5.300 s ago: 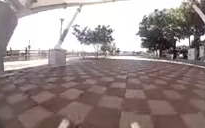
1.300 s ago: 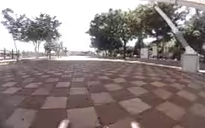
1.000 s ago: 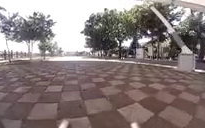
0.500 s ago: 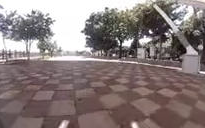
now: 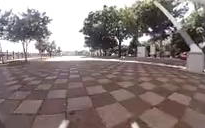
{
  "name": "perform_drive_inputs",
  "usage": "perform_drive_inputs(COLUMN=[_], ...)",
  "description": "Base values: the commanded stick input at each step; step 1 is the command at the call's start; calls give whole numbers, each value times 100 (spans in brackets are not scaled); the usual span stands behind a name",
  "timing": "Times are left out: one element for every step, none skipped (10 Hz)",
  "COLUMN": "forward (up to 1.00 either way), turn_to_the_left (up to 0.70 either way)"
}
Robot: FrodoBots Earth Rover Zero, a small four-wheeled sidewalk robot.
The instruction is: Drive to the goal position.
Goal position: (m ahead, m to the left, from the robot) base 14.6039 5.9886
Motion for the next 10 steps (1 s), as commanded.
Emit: perform_drive_inputs(forward=[70, 70, 70, 70, 70, 70, 70, 70, 70, 70], turn_to_the_left=[0, 0, 0, 0, 0, 0, 0, 0, 0, 5])
